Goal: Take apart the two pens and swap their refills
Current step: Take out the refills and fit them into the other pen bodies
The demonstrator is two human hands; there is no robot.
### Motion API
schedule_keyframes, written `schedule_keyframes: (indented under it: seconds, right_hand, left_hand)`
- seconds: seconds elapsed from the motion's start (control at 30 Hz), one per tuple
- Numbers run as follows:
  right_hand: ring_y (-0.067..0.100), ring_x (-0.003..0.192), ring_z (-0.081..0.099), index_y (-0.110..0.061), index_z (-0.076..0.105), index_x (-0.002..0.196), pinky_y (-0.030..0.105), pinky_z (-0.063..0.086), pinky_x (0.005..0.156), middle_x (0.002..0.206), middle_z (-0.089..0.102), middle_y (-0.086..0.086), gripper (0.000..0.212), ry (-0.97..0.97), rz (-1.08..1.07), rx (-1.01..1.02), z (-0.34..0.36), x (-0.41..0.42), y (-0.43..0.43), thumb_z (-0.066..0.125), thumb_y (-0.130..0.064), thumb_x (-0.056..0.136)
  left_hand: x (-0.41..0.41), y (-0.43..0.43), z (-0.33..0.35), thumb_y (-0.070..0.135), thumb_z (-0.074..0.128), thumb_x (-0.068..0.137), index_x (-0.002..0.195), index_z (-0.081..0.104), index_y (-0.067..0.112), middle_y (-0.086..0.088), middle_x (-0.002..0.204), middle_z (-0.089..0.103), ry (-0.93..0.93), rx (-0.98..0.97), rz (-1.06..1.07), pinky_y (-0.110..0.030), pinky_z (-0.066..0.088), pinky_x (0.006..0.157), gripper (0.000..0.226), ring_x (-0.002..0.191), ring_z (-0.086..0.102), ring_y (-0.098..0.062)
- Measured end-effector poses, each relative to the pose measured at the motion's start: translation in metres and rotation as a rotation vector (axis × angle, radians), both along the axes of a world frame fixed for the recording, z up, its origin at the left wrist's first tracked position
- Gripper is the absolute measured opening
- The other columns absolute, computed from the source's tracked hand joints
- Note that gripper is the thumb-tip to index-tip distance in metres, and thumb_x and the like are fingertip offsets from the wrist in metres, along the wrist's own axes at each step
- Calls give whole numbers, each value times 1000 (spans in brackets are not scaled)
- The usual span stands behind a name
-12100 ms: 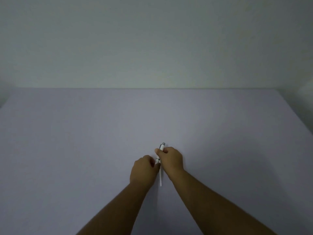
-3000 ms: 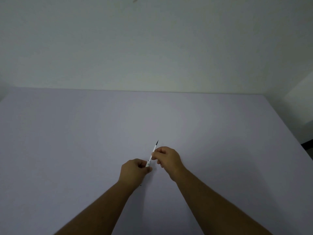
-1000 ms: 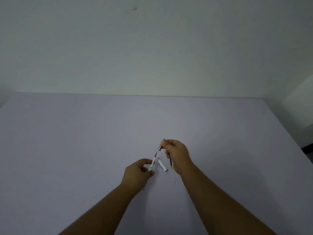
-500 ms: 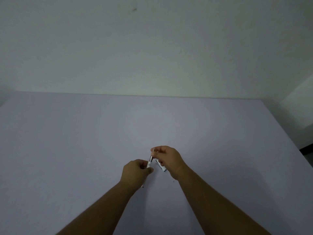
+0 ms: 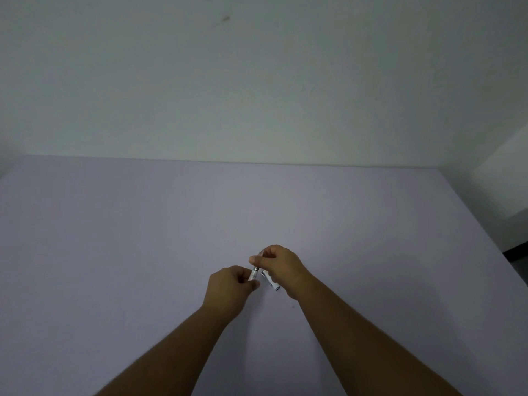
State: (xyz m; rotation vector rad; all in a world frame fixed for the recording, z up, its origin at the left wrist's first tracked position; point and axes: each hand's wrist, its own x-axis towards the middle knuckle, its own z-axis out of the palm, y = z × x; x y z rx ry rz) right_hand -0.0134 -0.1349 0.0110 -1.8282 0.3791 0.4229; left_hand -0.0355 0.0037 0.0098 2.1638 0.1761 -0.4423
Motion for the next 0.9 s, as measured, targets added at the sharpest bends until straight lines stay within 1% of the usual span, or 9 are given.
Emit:
schedule_keyframes:
  seconds: [0.2, 0.27, 0.33, 0.4, 0.5, 0.6, 0.7, 0.8, 0.9]
  right_hand:
    - [13, 57, 42, -15, 47, 63, 27, 37, 58, 61, 46, -2, 45, -7, 17, -101, 1, -1, 5, 69, -53, 73]
    - [11, 60, 47, -16, 57, 69, 26, 41, 61, 67, 56, -3, 39, 3, 23, -53, 2, -1, 7, 63, -53, 78]
    - [8, 65, 51, -15, 65, 83, 28, 45, 67, 78, 63, -3, 28, 6, 22, 18, 3, -1, 9, 61, -43, 83]
    - [9, 60, 48, -18, 60, 71, 27, 43, 63, 68, 57, -5, 24, -14, 29, -30, 2, 1, 9, 64, -39, 81]
    - [12, 53, 37, -18, 40, 56, 27, 34, 54, 55, 40, -4, 47, -3, 15, -164, 2, 2, 9, 69, -50, 73]
    - [13, 61, 47, -16, 55, 67, 26, 40, 60, 67, 53, -1, 40, 13, 16, -62, 6, 3, 8, 64, -53, 76]
    - [15, 65, 49, -19, 65, 78, 33, 44, 65, 75, 59, 1, 18, 16, 7, 75, 8, 2, 5, 65, -37, 82]
    - [17, 62, 50, -18, 51, 60, 31, 43, 61, 67, 54, 2, 36, 27, 19, -48, 7, 5, 2, 70, -45, 75]
    - [14, 61, 47, -18, 50, 60, 28, 41, 61, 65, 52, -1, 42, 35, 22, -51, 7, 5, 1, 67, -55, 73]
  left_hand:
    - [-2, 2, 1, 24, 71, 78, 88, 71, 18, 4, 75, 67, 9, -5, 12, -24, 49, 63, 12, 66, 59, -11]
    - [0, 4, 2, 24, 71, 78, 90, 71, 17, 3, 77, 67, 17, -8, 17, -21, 47, 61, 14, 67, 59, -9]
    - [2, 6, 3, 22, 72, 78, 92, 71, 17, 4, 79, 68, 22, -18, 29, -16, 44, 58, 15, 68, 58, -7]
    - [3, 7, 4, 22, 72, 78, 91, 71, 16, 4, 78, 67, 16, -25, 30, -15, 44, 58, 14, 67, 58, -7]
    - [1, 4, 5, 23, 71, 79, 89, 71, 16, 5, 74, 65, -2, -15, 14, -19, 45, 61, 12, 67, 58, -10]
    - [2, 4, 5, 22, 72, 78, 87, 70, 17, 6, 72, 64, 13, -36, 29, -22, 47, 61, 10, 66, 58, -10]
    - [5, 5, 6, 22, 73, 77, 84, 70, 18, 6, 72, 64, 16, -31, 30, -21, 45, 58, 9, 64, 57, -8]
    - [3, 1, 6, 23, 72, 77, 76, 66, 26, 9, 69, 63, 13, -23, -3, -20, 45, 58, 7, 63, 56, -7]
    - [3, 0, 6, 23, 72, 77, 79, 67, 23, 8, 71, 63, 19, -32, 2, -19, 44, 58, 4, 64, 56, -6]
